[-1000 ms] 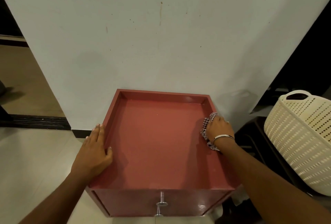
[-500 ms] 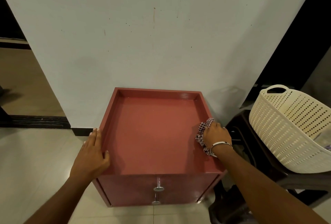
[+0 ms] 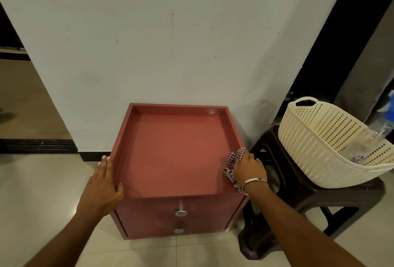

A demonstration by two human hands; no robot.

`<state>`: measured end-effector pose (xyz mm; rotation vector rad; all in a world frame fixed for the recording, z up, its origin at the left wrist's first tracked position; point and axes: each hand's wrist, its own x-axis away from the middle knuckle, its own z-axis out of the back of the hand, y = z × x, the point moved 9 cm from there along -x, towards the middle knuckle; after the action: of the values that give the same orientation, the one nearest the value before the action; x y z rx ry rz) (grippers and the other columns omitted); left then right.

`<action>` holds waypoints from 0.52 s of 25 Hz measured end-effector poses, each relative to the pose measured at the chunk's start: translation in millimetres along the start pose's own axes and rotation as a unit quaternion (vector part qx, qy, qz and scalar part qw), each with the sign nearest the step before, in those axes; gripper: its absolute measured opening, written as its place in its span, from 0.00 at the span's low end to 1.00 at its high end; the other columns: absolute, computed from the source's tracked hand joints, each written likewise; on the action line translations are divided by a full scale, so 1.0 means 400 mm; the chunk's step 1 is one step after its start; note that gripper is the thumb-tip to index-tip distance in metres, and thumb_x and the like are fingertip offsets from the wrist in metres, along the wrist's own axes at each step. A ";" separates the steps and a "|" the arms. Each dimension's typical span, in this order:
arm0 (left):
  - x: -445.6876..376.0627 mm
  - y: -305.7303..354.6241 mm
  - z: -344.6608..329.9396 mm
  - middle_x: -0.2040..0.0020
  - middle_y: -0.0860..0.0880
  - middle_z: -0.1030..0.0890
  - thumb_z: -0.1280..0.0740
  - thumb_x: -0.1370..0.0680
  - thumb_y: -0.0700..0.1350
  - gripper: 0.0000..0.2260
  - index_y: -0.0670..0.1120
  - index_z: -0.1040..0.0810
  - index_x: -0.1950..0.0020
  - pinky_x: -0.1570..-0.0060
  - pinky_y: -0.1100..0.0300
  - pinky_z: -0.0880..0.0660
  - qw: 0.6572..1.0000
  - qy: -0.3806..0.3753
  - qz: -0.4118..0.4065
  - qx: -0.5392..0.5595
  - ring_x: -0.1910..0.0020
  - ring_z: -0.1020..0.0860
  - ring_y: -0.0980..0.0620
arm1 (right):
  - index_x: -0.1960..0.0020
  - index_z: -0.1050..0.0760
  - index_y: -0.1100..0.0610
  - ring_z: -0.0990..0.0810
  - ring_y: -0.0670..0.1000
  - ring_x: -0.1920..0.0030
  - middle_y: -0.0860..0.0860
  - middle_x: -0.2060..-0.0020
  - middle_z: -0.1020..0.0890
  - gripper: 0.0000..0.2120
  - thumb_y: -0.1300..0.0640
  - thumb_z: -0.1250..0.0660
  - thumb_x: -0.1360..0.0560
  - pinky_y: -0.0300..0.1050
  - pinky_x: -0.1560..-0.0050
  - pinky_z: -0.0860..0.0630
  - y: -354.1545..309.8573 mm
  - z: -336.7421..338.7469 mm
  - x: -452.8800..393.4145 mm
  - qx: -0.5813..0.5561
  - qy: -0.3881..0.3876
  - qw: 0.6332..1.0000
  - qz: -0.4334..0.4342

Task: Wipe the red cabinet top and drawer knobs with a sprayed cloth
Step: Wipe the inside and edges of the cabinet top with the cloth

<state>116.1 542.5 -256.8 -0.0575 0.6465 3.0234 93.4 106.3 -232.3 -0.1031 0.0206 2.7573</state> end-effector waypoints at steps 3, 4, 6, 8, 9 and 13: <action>0.020 -0.002 0.000 0.21 0.43 0.52 0.36 0.24 0.47 0.38 0.42 0.55 0.21 0.26 0.44 0.42 1.000 -0.005 0.003 -0.001 0.22 0.49 0.44 | 0.40 0.29 0.66 0.22 0.59 0.45 0.60 0.46 0.21 0.19 0.55 0.47 0.24 0.52 0.39 0.28 0.010 0.015 0.044 -0.012 0.009 1.000 -0.006; 0.027 -0.003 0.000 0.21 0.43 0.52 0.35 0.24 0.47 0.39 0.42 0.55 0.21 0.26 0.44 0.42 1.000 -0.005 0.004 -0.001 0.22 0.48 0.43 | 0.41 0.29 0.67 0.22 0.59 0.46 0.60 0.48 0.21 0.19 0.55 0.46 0.24 0.52 0.40 0.28 0.012 0.020 0.056 -0.013 0.014 1.000 -0.006; 0.038 -0.005 -0.001 0.21 0.43 0.52 0.35 0.24 0.47 0.39 0.42 0.55 0.21 0.26 0.43 0.42 1.000 -0.006 0.007 0.000 0.22 0.48 0.43 | 0.42 0.28 0.67 0.21 0.59 0.48 0.60 0.49 0.20 0.21 0.55 0.49 0.24 0.52 0.42 0.26 0.017 0.018 0.070 -0.003 0.016 1.000 -0.002; 0.047 -0.007 -0.003 0.21 0.43 0.53 0.35 0.24 0.47 0.39 0.42 0.56 0.21 0.26 0.43 0.43 1.000 -0.012 0.011 0.000 0.22 0.48 0.43 | 0.44 0.25 0.66 0.21 0.58 0.49 0.60 0.49 0.20 0.28 0.55 0.59 0.27 0.51 0.46 0.26 0.017 0.003 0.084 0.004 0.003 1.000 0.007; 0.052 -0.008 -0.003 0.21 0.43 0.54 0.35 0.24 0.47 0.39 0.42 0.56 0.21 0.26 0.43 0.43 1.000 -0.013 0.013 -0.002 0.22 0.48 0.43 | 0.45 0.24 0.66 0.21 0.58 0.51 0.60 0.50 0.20 0.30 0.55 0.61 0.28 0.51 0.47 0.25 0.020 -0.004 0.092 0.016 -0.002 1.000 0.009; 0.064 -0.003 -0.004 0.21 0.43 0.54 0.35 0.24 0.47 0.39 0.42 0.56 0.21 0.26 0.43 0.44 1.000 -0.014 0.014 -0.006 0.22 0.50 0.43 | 0.49 0.23 0.67 0.19 0.58 0.56 0.60 0.56 0.19 0.17 0.56 0.43 0.28 0.51 0.53 0.23 0.035 -0.003 0.135 0.038 -0.016 0.999 -0.013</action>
<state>90.7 544.0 -259.7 -0.0058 0.6316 3.0485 38.4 113.4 -237.4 -0.0395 0.1139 2.7281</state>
